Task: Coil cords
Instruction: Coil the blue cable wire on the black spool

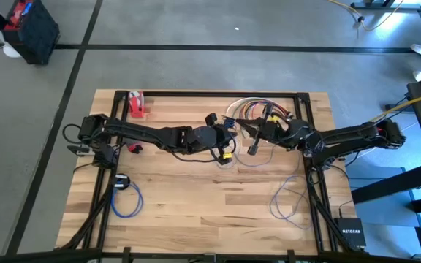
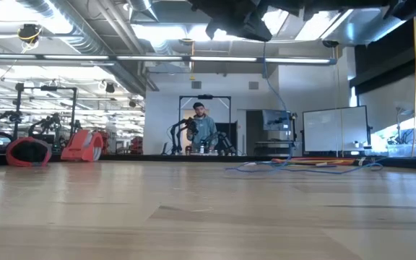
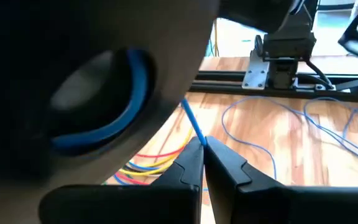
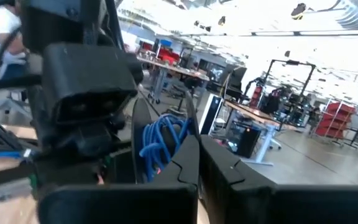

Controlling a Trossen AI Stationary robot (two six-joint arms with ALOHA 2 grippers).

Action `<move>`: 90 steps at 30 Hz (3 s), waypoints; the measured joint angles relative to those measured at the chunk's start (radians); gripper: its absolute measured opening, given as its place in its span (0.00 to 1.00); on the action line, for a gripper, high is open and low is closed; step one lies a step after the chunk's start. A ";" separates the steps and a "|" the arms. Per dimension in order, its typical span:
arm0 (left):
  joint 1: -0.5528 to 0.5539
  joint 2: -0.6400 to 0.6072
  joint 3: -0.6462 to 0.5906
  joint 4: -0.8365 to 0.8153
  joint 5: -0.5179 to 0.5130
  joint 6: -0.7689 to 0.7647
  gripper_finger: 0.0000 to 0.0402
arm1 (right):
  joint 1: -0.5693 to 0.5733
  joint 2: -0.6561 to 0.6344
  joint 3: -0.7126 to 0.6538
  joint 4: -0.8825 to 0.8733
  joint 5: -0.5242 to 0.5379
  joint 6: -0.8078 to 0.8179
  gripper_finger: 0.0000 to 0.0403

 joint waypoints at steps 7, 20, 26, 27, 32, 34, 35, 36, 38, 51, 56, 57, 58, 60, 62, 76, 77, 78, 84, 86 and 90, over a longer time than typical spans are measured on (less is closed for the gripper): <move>-0.009 0.013 -0.010 -0.091 0.017 0.011 0.07 | 0.000 -0.043 0.013 0.002 0.000 0.004 0.02; -0.005 0.004 -0.006 -0.122 0.009 0.039 0.27 | 0.000 -0.113 0.006 -0.084 0.008 -0.020 0.02; -0.003 0.006 -0.006 -0.108 0.009 0.056 0.23 | 0.000 -0.130 0.007 -0.093 0.001 -0.020 0.02; -0.001 0.006 -0.006 -0.108 0.008 0.055 0.22 | 0.000 -0.130 0.007 -0.094 -0.004 -0.019 0.02; 0.000 0.027 -0.006 -0.061 0.007 0.071 0.19 | 0.000 -0.130 0.006 -0.098 -0.011 -0.016 0.02; 0.003 0.030 -0.006 -0.054 0.008 0.087 0.18 | 0.000 -0.130 0.006 -0.101 -0.011 -0.016 0.02; 0.004 0.037 -0.006 -0.046 0.008 0.091 0.18 | 0.000 -0.130 0.006 -0.101 -0.011 -0.015 0.02; 0.007 0.038 -0.005 -0.046 0.009 0.091 0.16 | 0.000 -0.130 0.006 -0.102 -0.011 -0.015 0.02; 0.010 0.040 -0.005 -0.067 0.008 0.094 0.13 | 0.000 -0.130 0.006 -0.106 -0.011 -0.015 0.02; 0.005 -0.009 -0.005 -0.231 -0.163 0.070 0.01 | 0.033 -0.155 0.005 -0.209 -0.062 0.010 0.02; -0.013 -0.078 -0.005 -0.347 -0.194 -0.006 0.02 | 0.080 -0.180 0.005 -0.337 -0.054 -0.021 0.02; -0.017 -0.093 -0.005 -0.358 -0.195 -0.013 0.02 | 0.084 -0.181 0.005 -0.367 -0.051 -0.022 0.02; -0.020 -0.103 -0.005 -0.376 -0.195 -0.020 0.02 | 0.087 -0.181 0.005 -0.392 -0.044 -0.025 0.02; -0.024 -0.123 -0.005 -0.394 -0.194 -0.033 0.01 | 0.087 -0.180 0.005 -0.449 -0.024 -0.043 0.02; -0.029 -0.145 -0.005 -0.407 -0.191 -0.051 0.01 | 0.084 -0.177 0.005 -0.502 -0.006 -0.050 0.02; -0.035 -0.129 -0.006 -0.225 -0.018 -0.080 0.01 | 0.084 0.004 0.005 -0.458 0.236 -0.176 0.02; -0.036 -0.127 -0.006 -0.205 -0.017 -0.080 0.02 | 0.085 0.017 0.005 -0.439 0.240 -0.176 0.02; -0.036 -0.125 -0.006 -0.194 -0.017 -0.080 0.02 | 0.085 0.030 0.005 -0.423 0.245 -0.178 0.02; -0.036 -0.088 -0.006 -0.104 -0.015 -0.083 0.02 | 0.084 0.074 0.005 -0.332 0.246 -0.180 0.02; -0.036 -0.074 -0.006 -0.073 -0.015 -0.074 0.01 | 0.084 0.076 0.005 -0.311 0.245 -0.177 0.02; -0.036 -0.047 -0.006 -0.046 -0.014 -0.060 0.01 | 0.084 0.076 0.004 -0.264 0.261 -0.175 0.02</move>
